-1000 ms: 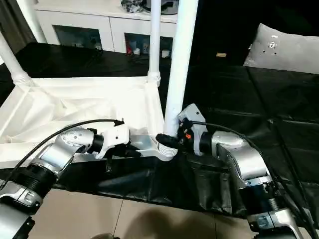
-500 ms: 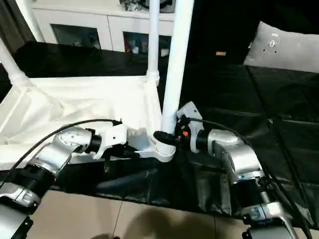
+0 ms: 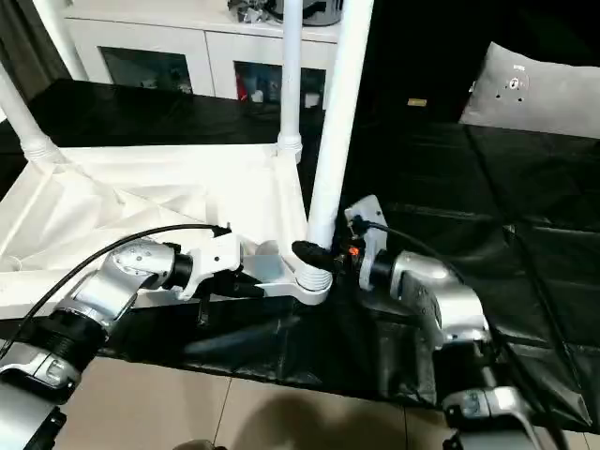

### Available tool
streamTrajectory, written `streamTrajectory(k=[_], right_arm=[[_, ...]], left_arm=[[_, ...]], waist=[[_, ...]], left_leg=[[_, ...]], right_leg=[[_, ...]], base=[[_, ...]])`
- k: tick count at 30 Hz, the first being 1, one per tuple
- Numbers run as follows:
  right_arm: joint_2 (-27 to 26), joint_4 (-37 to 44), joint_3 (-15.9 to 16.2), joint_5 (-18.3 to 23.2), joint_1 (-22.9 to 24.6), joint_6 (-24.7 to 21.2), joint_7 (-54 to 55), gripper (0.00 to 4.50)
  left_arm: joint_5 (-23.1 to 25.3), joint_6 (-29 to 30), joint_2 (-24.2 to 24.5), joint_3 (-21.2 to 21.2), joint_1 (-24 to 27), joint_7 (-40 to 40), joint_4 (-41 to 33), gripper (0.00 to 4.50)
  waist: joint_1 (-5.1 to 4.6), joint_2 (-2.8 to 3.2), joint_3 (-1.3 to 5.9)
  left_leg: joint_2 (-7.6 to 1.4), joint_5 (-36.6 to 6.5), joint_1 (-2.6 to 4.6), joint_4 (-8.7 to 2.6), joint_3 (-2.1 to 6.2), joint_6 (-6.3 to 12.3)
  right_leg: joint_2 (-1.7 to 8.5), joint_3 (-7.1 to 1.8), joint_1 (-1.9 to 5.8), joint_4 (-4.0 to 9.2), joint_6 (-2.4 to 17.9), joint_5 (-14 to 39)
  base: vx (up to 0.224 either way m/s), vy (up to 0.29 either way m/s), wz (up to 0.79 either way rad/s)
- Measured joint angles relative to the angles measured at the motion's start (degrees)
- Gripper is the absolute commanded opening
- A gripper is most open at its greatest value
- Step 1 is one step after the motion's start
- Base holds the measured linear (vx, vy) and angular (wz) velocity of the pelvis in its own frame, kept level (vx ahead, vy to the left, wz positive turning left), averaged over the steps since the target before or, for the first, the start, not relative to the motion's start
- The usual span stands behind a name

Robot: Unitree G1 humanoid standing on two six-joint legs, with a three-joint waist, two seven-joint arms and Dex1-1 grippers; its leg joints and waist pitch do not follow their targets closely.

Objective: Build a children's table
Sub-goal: Insert table leg to table base

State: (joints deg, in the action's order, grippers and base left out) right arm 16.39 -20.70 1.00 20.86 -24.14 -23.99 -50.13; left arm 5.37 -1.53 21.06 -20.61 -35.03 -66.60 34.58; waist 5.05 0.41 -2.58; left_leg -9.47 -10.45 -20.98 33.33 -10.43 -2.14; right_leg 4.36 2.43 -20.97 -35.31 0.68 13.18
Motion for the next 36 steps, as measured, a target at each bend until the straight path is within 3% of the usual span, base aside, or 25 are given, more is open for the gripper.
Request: streamTrajectory(k=[9, 13, 22, 28, 36], right_arm=[[-4.1, 1.4, -4.4, 3.0, 5.9, 6.1, 2.8, 1.91], [-6.2, 2.5, -5.1, 2.9, 9.0, 12.1, 4.9, 1.91], [-3.3, 3.7, -0.2, -5.1, 10.3, 22.9, 4.7, 1.9], [-2.1, 0.9, 1.9, -7.8, 8.2, 26.0, 3.4, 1.9], [-0.9, -3.2, 3.3, -8.0, 4.3, 25.8, -0.4, 1.9]], left_arm=[[0.0, -0.1, -1.1, 0.2, -0.4, 0.9, 1.2, 0.0], [0.0, -0.1, -1.6, 0.5, -0.4, 1.6, 1.2, 0.0], [0.0, -0.5, -2.0, 0.5, -0.3, 2.3, 1.2, 0.0], [0.0, -1.2, -1.7, 0.7, 0.5, 3.1, 0.7, 0.0], [0.0, -1.7, -1.1, 0.8, 0.6, 3.3, 0.7, 0.0]], waist=[[0.18, 0.68, 0.05], [0.2, 0.78, 0.05], [0.23, 0.82, 0.05], [-0.03, 0.77, 0.06], [-0.26, 0.74, 0.07]], left_leg=[[0.02, 0.0, -0.06, -0.01, -0.01, 0.0], [0.02, 0.0, -0.08, -0.09, -0.01, 0.0], [0.04, 0.0, -0.13, -0.22, -0.02, 0.01], [0.04, 0.0, -0.08, -0.22, -0.03, 0.01], [0.04, 0.0, -0.08, -0.23, -0.05, 0.01]], right_leg=[[0.02, 0.0, 0.01, 0.11, 0.1, 0.0], [0.02, 0.01, -0.02, 0.2, 0.0, 0.0], [0.02, 0.02, -0.03, 0.36, 0.0, 0.0], [0.02, -0.01, -0.01, 0.36, 0.0, 0.0], [0.02, -0.01, -0.02, 0.36, 0.0, 0.0]], base=[[0.0, 0.0, 0.0], [0.0, 0.0, 0.0], [0.0, 0.0, 0.0], [0.0, 0.0, 0.0], [0.0, 0.0, 0.0]])
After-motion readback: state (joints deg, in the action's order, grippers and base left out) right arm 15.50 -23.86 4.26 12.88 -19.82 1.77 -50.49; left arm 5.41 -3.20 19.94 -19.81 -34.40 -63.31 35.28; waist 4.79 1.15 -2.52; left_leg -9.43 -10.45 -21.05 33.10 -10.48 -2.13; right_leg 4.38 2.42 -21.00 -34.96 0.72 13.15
